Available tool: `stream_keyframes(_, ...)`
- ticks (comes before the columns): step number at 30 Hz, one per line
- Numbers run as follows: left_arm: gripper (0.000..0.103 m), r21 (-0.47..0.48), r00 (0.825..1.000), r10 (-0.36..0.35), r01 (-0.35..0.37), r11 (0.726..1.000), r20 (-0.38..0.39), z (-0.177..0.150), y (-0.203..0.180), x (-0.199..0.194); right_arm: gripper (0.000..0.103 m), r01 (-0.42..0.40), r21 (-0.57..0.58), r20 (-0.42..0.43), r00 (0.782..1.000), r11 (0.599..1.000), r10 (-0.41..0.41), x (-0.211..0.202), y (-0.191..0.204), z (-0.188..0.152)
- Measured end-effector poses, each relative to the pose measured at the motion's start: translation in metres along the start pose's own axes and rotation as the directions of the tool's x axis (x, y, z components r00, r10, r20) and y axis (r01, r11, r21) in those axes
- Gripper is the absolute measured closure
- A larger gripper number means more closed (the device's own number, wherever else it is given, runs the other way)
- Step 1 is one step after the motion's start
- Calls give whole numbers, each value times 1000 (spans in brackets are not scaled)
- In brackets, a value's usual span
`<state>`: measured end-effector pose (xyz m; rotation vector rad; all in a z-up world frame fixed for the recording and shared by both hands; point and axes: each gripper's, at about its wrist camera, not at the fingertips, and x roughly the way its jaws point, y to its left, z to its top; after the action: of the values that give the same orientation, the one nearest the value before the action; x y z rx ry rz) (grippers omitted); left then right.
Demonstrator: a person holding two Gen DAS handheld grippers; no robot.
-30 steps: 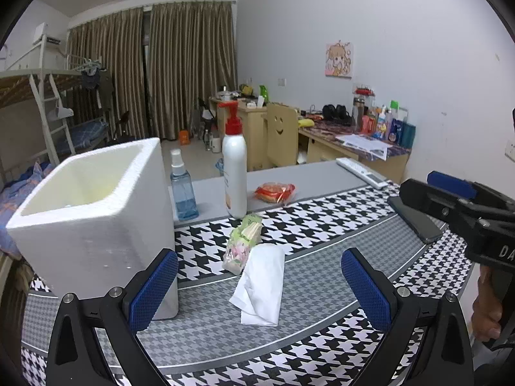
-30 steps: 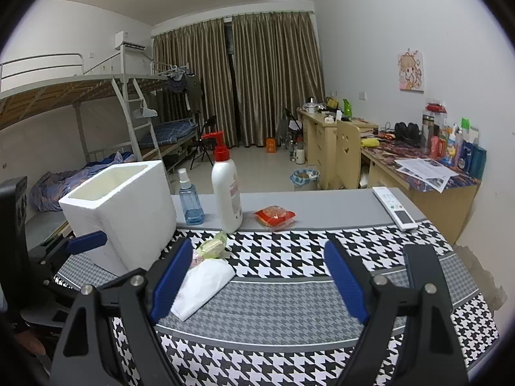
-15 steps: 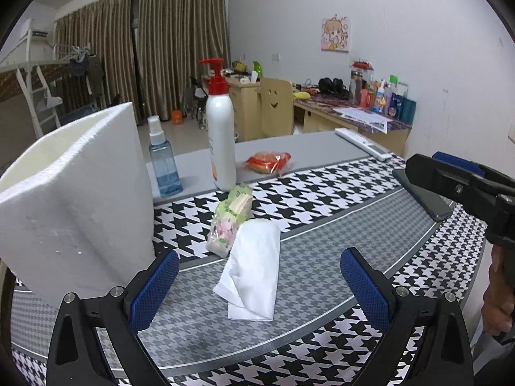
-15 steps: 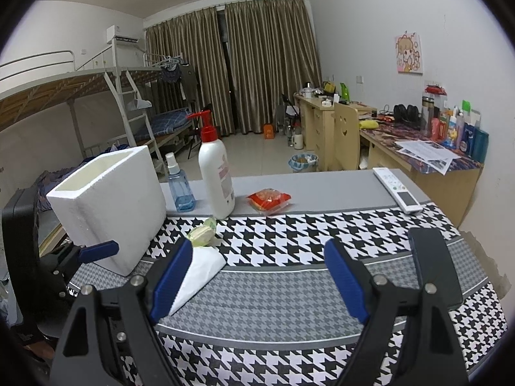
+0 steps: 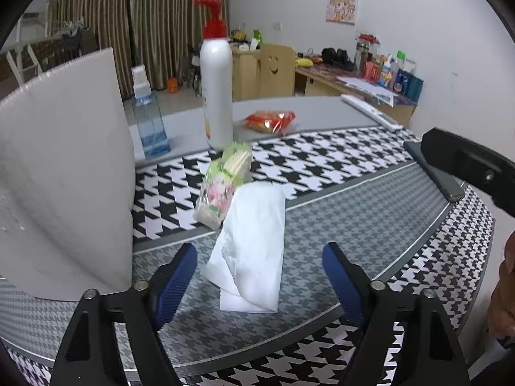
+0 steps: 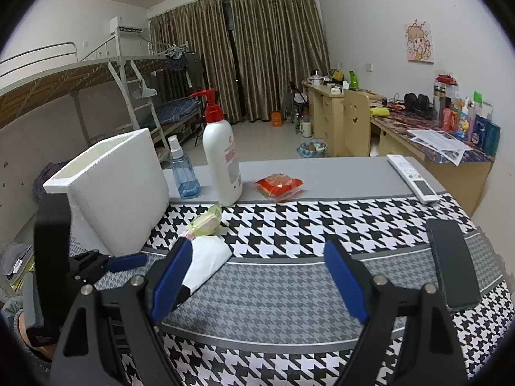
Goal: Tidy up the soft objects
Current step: 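Move the left gripper to the white tissue and close on it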
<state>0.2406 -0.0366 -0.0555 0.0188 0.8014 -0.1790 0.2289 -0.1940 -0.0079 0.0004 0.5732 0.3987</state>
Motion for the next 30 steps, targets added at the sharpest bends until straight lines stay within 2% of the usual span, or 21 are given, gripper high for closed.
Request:
stream_keyframes(7, 36, -8, 999, 8, -8, 1000, -31, -3, 3, 10, 16, -8, 0, -17, 1000, 1000, 8, 6, 1, -1)
stream_keyframes(17, 61, 4, 996, 11, -11, 1000, -84, -7, 2, 22, 16, -17, 4, -30, 999, 1000, 18, 10, 1, 0)
stream_keyframes(22, 66, 8, 996, 13, -12, 1000, -94, -8, 2, 24, 16, -20, 7, -33, 999, 1000, 20, 11, 2, -1)
stream_keyframes(30, 80, 25, 995, 22, -20, 1000, -97, -9, -1, 25, 16, -23, 7, -32, 999, 1000, 24, 11, 0, -2)
